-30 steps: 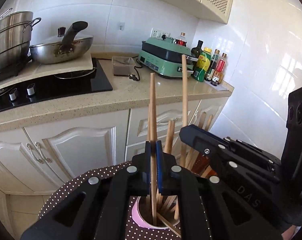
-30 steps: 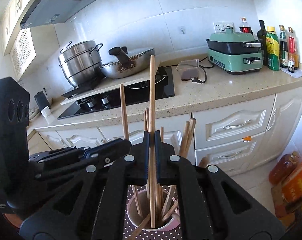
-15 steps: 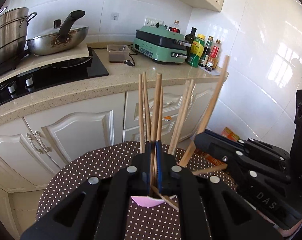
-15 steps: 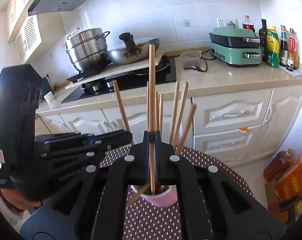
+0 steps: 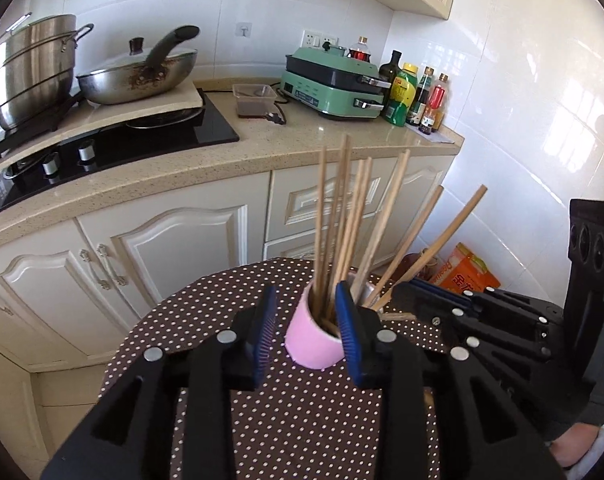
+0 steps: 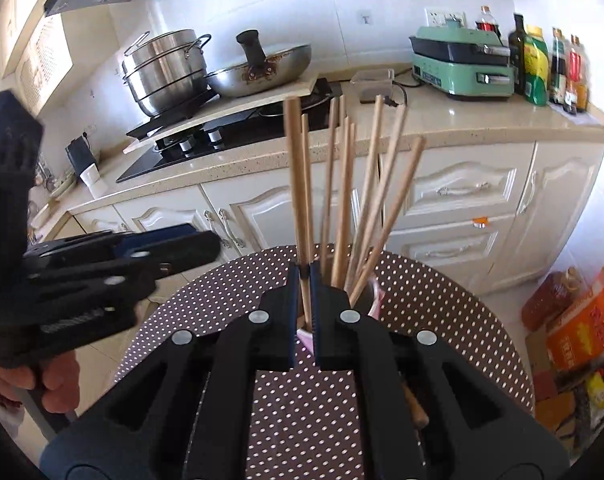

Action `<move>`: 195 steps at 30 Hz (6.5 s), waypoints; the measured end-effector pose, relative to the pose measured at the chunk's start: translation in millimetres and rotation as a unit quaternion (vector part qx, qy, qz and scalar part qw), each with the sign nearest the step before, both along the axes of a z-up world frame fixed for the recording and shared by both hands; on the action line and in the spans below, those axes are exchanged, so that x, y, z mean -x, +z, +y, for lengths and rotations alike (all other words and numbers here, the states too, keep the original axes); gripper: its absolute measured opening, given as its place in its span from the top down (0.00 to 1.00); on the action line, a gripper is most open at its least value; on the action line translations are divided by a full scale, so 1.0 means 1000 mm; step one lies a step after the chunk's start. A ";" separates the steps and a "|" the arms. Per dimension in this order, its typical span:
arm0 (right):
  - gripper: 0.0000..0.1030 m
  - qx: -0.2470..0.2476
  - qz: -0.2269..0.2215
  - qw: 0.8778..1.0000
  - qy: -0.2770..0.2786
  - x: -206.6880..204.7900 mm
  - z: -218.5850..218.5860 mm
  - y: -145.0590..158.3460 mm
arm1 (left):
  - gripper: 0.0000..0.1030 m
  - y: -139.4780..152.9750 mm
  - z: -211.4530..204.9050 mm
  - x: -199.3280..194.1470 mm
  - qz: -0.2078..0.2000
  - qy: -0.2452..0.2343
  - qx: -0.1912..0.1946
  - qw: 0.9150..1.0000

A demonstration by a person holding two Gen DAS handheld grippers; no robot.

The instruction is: Organize utensils

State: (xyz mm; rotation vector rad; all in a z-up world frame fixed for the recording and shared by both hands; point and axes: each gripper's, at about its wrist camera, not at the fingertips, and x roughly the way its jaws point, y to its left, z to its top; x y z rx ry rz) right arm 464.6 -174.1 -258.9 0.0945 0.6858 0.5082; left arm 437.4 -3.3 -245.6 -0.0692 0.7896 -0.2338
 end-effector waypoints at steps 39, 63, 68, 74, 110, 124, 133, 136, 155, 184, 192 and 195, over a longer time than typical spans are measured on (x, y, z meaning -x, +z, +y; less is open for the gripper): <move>0.28 0.047 -0.151 0.982 -0.106 0.269 0.023 0.196 | 0.36 0.185 0.031 0.251 -0.181 0.045 -0.042 0.982; 0.20 0.038 -0.227 0.972 -0.043 0.420 -0.068 0.236 | 0.26 0.245 -0.064 0.447 -0.249 0.148 -0.066 0.955; 0.20 0.034 -0.237 0.970 -0.040 0.444 -0.078 0.241 | 0.26 0.255 -0.074 0.478 -0.264 0.151 -0.072 0.950; 0.20 0.030 -0.245 0.968 -0.038 0.470 -0.084 0.246 | 0.26 0.264 -0.079 0.501 -0.274 0.156 -0.075 0.946; 0.20 0.021 -0.250 0.968 -0.028 0.502 -0.067 0.252 | 0.25 0.281 -0.060 0.538 -0.289 0.167 -0.086 0.939; 0.20 0.023 -0.247 0.968 -0.024 0.502 -0.064 0.253 | 0.25 0.279 -0.057 0.538 -0.289 0.170 -0.085 0.938; 0.19 0.022 -0.245 0.969 -0.023 0.501 -0.063 0.252 | 0.25 0.279 -0.057 0.537 -0.288 0.170 -0.087 0.938; 0.19 0.023 -0.245 0.969 -0.024 0.501 -0.063 0.252 | 0.25 0.279 -0.059 0.537 -0.287 0.170 -0.087 0.938; 0.18 0.026 -0.248 0.968 -0.025 0.497 -0.064 0.251 | 0.25 0.286 -0.065 0.527 -0.290 0.172 -0.095 0.937; 0.18 0.020 -0.227 0.973 -0.036 0.478 -0.080 0.241 | 0.25 0.274 -0.087 0.497 -0.277 0.165 -0.100 0.941; 0.18 0.020 -0.220 0.975 -0.037 0.468 -0.082 0.241 | 0.24 0.270 -0.088 0.486 -0.270 0.164 -0.099 0.944; 0.18 0.019 -0.218 0.975 -0.038 0.464 -0.082 0.240 | 0.24 0.270 -0.087 0.482 -0.269 0.164 -0.100 0.944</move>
